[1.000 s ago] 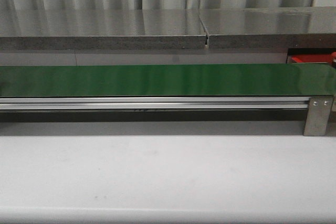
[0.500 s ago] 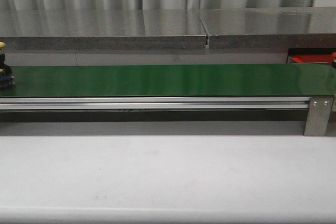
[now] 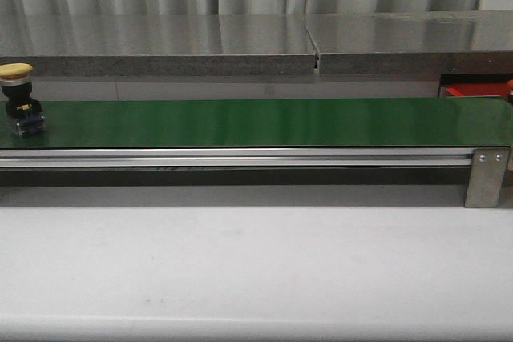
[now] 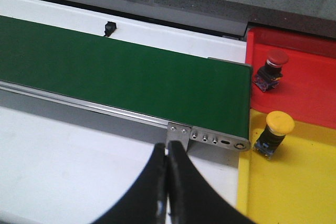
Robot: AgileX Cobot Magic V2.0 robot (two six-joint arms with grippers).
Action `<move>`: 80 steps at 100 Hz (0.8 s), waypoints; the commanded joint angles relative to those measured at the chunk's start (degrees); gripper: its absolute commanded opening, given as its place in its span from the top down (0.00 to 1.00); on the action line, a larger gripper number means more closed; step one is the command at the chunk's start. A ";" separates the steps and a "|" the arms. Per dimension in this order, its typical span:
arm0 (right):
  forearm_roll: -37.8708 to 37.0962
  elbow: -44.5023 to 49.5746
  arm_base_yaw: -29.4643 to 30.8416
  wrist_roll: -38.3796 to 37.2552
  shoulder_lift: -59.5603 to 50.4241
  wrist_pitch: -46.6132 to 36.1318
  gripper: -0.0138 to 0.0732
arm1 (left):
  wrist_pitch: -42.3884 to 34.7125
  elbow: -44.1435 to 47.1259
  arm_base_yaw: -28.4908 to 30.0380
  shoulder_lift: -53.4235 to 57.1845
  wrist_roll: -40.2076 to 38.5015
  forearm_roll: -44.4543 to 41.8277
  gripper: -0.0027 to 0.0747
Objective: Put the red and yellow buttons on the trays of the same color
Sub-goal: 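Move the left gripper to a red button and grasp it, then set the red button on the belt and open the left gripper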
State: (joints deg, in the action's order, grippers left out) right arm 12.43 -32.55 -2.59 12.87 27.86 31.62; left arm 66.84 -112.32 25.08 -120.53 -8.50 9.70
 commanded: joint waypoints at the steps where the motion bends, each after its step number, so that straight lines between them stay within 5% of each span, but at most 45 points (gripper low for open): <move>1: 0.40 -1.45 -0.08 0.33 0.14 -4.25 0.93 | -1.41 -1.58 -0.95 5.33 0.31 0.91 0.67; 80: 0.40 -1.45 -0.08 0.33 0.14 -4.25 0.93 | 3.02 -1.45 -7.31 5.81 2.07 1.15 0.67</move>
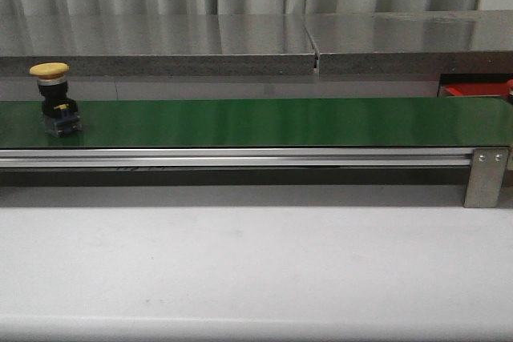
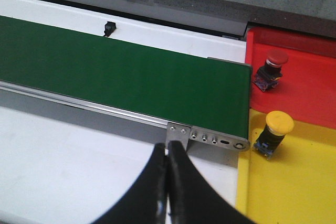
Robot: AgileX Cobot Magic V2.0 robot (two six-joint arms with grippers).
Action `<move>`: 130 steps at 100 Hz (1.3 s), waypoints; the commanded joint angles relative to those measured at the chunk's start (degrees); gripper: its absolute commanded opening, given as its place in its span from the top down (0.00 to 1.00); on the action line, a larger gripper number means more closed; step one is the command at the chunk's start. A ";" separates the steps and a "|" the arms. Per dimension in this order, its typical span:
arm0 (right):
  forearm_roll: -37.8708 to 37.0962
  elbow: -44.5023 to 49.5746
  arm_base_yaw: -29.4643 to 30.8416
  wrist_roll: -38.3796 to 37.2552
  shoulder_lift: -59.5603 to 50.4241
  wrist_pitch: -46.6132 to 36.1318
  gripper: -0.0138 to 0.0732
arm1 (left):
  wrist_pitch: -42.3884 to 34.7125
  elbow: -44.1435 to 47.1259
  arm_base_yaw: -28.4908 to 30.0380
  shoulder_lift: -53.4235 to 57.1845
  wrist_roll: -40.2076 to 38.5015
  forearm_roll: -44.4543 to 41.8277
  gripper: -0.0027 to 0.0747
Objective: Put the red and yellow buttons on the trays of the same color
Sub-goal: 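Set the red button on the belt and open the left gripper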
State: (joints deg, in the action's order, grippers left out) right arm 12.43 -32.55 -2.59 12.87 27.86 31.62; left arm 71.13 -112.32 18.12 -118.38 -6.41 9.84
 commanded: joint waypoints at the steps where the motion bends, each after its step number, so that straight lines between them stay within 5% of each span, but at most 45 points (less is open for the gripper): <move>1: 0.40 -1.45 -0.08 0.33 0.14 -4.25 0.93 | -1.13 -1.45 -0.35 3.53 -0.03 1.02 0.67; 54: 0.40 -1.45 -0.08 0.33 0.14 -4.25 0.93 | 1.44 -1.45 -0.35 0.89 0.69 2.01 0.66; 83: 0.40 -1.45 -0.08 0.33 0.14 -4.25 0.93 | 0.92 -1.57 -0.48 1.63 2.01 2.96 0.31; 113: 0.40 -1.45 -0.08 0.33 0.14 -4.25 0.93 | -1.11 -1.57 -3.00 8.51 4.71 3.42 0.37; 130: 0.40 -1.45 -0.08 0.33 0.14 -4.25 0.93 | -1.31 -1.57 -6.70 13.20 6.41 3.32 0.69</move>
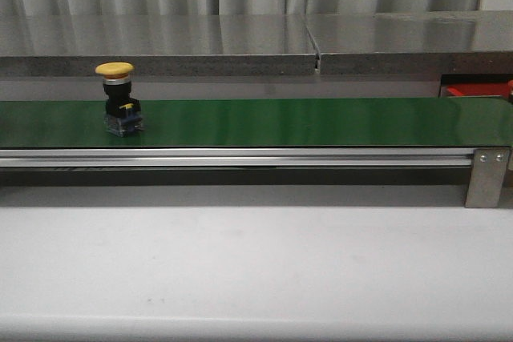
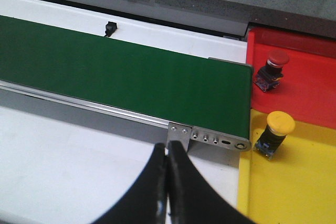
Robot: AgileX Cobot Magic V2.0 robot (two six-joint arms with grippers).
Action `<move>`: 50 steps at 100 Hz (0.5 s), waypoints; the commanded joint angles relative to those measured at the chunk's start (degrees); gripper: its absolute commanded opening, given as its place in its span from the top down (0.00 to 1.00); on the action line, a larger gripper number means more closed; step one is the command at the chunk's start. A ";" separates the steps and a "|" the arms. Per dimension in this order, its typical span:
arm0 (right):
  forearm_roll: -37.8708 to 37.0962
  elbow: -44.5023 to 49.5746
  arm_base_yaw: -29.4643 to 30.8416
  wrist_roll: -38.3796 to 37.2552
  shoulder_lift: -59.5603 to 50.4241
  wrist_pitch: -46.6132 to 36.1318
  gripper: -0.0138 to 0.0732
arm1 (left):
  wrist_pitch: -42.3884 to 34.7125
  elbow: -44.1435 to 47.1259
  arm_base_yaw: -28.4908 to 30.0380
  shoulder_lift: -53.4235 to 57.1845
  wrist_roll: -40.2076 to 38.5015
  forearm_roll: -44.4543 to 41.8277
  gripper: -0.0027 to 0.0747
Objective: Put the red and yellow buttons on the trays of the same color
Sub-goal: 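Set the red button on the belt and open the left gripper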
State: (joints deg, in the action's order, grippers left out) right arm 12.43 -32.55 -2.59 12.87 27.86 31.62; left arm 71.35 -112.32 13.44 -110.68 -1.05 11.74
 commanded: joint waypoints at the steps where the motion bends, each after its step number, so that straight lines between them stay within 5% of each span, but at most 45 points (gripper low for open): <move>1: 0.40 -1.45 -0.08 0.33 0.14 -4.25 0.93 | -1.52 -1.57 -2.22 5.70 1.05 1.41 0.71; 13: 0.40 -1.45 -0.08 0.33 0.14 -6.28 0.93 | -1.67 -1.46 -5.68 8.91 2.14 1.41 0.99; 50: 0.40 -1.45 -0.08 0.33 0.14 -7.94 0.93 | -2.32 -0.25 -16.47 16.31 3.26 1.41 0.99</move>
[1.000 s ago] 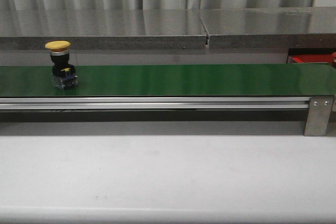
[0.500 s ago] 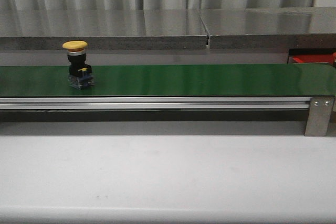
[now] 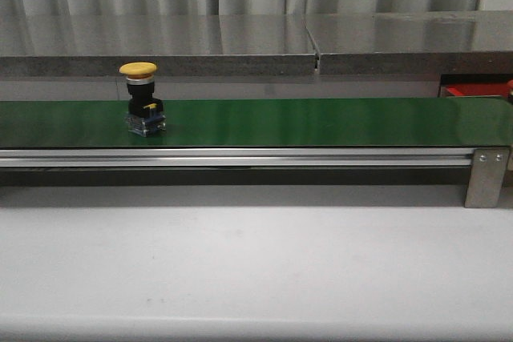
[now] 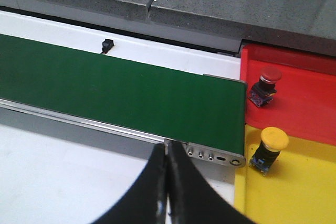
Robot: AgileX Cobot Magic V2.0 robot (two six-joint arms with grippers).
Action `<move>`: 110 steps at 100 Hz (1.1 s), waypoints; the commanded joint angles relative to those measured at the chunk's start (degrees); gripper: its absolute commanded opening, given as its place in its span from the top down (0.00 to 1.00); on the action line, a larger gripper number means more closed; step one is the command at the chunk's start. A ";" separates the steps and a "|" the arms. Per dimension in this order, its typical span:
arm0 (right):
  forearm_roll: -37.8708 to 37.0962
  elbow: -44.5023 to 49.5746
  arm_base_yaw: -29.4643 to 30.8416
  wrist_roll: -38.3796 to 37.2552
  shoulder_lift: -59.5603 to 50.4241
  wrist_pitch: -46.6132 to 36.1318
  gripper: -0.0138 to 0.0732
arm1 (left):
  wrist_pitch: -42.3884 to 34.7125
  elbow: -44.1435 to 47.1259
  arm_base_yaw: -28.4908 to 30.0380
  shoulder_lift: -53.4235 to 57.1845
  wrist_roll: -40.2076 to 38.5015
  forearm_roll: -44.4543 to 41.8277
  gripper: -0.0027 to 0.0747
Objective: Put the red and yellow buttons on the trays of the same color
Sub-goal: 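Set the red button on the belt and open the left gripper, then lower the right gripper onto the yellow button on the belt and grasp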
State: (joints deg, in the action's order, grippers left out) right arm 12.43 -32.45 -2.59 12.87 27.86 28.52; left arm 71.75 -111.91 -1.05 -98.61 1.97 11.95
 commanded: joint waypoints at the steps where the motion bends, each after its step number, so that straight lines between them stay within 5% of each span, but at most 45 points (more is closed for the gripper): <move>1: 0.40 -1.55 -0.08 0.33 0.14 -4.84 0.93 | -2.74 -0.44 -2.30 4.58 0.24 1.20 0.99; 35: 0.40 -1.55 -0.08 0.33 0.14 -6.44 0.93 | -9.78 13.24 -7.17 15.57 0.24 1.31 0.99; 110: 0.87 -1.55 -0.08 0.33 0.14 -4.43 0.93 | -28.53 63.51 -7.17 61.06 0.24 1.72 0.99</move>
State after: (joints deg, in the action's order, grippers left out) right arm 12.66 -32.45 -2.59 12.87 27.86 27.83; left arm 48.19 -50.43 -7.83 -42.66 2.30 12.39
